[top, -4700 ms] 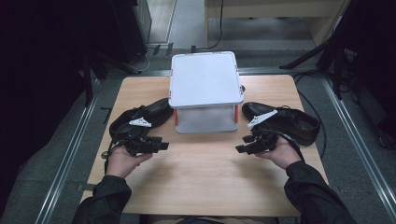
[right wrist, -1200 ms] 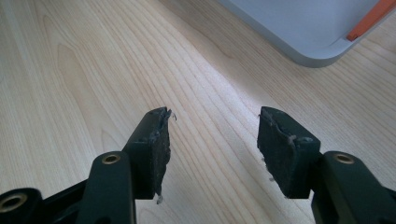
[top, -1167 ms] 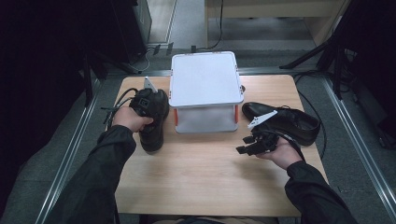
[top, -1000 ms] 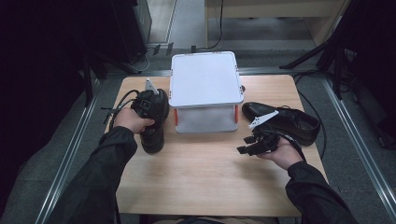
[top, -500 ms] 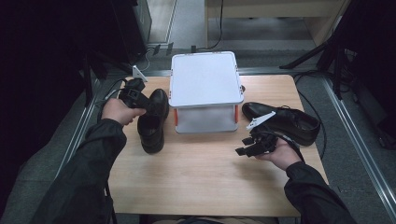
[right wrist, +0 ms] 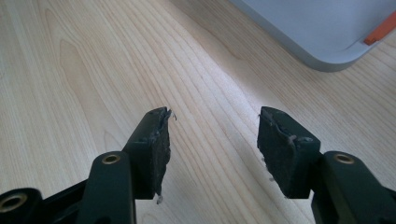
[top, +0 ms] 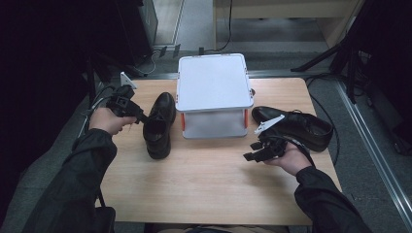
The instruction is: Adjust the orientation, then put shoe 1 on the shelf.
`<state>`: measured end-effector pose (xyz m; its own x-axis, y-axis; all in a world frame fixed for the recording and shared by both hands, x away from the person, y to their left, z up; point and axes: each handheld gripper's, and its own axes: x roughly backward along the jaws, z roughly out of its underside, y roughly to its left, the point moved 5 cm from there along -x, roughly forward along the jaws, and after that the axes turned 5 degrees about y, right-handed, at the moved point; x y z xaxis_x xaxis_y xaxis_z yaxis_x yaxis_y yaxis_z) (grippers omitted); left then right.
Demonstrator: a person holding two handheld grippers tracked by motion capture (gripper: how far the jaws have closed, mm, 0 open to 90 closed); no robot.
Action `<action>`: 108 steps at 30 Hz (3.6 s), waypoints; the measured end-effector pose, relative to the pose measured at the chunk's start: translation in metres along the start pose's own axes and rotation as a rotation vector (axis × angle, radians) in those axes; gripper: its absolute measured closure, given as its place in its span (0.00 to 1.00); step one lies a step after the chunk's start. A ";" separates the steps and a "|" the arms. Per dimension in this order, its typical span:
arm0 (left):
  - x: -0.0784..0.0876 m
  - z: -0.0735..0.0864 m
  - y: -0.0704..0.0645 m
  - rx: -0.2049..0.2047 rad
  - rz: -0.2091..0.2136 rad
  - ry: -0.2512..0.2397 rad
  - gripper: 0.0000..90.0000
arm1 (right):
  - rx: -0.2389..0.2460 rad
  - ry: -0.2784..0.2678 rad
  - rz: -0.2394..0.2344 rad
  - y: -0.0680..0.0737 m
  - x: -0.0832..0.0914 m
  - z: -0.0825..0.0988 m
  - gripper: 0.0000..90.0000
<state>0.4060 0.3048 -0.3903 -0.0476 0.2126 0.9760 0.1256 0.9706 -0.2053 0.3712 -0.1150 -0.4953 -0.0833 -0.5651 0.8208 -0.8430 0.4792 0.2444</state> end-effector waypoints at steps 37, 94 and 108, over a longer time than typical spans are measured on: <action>-0.074 -0.012 0.024 0.121 0.012 0.089 0.84 | -0.004 0.009 -0.003 0.000 -0.002 0.000 0.49; 0.110 -0.092 -0.022 0.207 0.017 -0.086 0.94 | 0.003 0.006 -0.007 -0.001 -0.001 -0.001 0.50; 0.098 -0.133 -0.090 0.138 0.032 -0.081 0.94 | -0.004 -0.004 -0.010 -0.003 0.002 0.002 0.50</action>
<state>0.5221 0.2231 -0.2661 -0.1260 0.2463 0.9610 -0.0089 0.9684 -0.2494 0.3725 -0.1192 -0.4958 -0.0772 -0.5723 0.8164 -0.8417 0.4763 0.2543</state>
